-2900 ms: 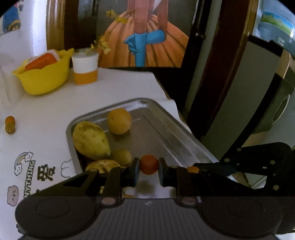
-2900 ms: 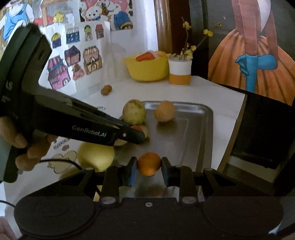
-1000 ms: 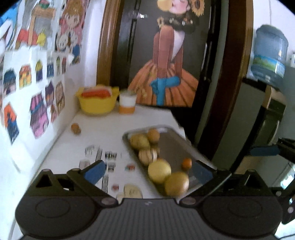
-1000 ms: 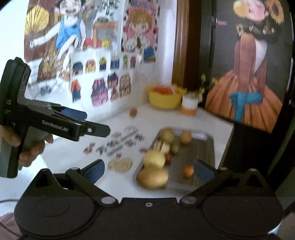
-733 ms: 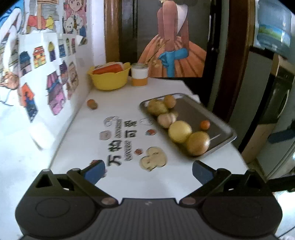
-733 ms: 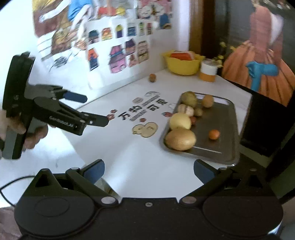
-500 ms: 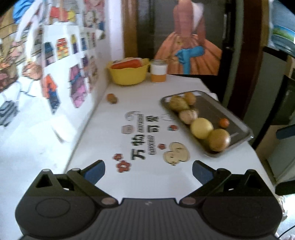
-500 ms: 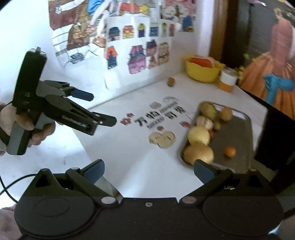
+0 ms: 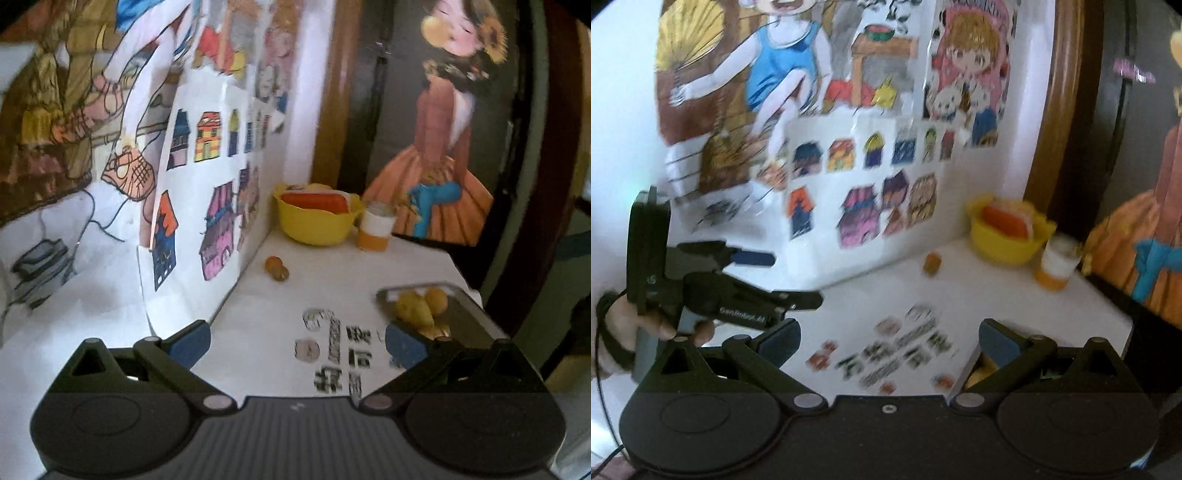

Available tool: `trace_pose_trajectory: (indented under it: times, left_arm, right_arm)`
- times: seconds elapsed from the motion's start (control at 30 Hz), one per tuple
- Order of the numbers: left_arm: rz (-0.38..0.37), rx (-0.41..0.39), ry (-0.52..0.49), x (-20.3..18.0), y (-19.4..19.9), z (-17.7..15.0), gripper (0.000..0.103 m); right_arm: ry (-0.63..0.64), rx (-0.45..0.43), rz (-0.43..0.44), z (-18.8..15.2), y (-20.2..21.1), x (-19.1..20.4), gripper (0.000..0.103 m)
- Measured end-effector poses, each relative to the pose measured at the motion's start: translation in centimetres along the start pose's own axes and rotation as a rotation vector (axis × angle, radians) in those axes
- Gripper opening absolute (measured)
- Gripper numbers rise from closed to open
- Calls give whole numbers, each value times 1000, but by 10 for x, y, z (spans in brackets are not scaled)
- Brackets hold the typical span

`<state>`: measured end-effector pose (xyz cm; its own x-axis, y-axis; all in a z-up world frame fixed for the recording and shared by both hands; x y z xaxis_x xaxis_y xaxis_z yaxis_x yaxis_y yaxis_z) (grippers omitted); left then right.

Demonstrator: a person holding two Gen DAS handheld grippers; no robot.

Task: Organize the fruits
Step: 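Withdraw both tools from the tray toward the last small fruits by the wall, then grasp a small orange fruit with the right tool while the left tool grasps a small brown fruit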

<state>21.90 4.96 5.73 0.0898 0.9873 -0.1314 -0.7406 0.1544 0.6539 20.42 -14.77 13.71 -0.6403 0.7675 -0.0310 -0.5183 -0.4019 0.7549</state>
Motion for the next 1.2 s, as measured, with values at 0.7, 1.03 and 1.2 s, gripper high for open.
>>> trace_pose_trajectory:
  times: [0.7, 1.03, 1.2]
  left_arm:
    - [66, 46, 44, 1, -176, 52, 102]
    - [137, 92, 35, 5, -247, 63, 102]
    - [138, 117, 34, 7, -275, 68, 102]
  right_arm:
    - [-221, 163, 81, 98, -225, -130, 101]
    - [-255, 292, 168, 112, -341, -150, 93]
    - [-295, 312, 240, 114, -376, -146, 85]
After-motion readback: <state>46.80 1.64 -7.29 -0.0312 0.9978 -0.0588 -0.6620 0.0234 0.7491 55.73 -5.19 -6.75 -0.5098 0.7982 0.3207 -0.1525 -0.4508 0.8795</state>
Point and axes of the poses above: each gripper's, at about its wrist camera, not at the fingertips, and y roughly against the way its jaws point, x to its left, z to its top, the point moved 9 cm from there along -y, roughly the way its jaws point, and after that the axes turned 11 degrees about x, right-handed, at the moved point
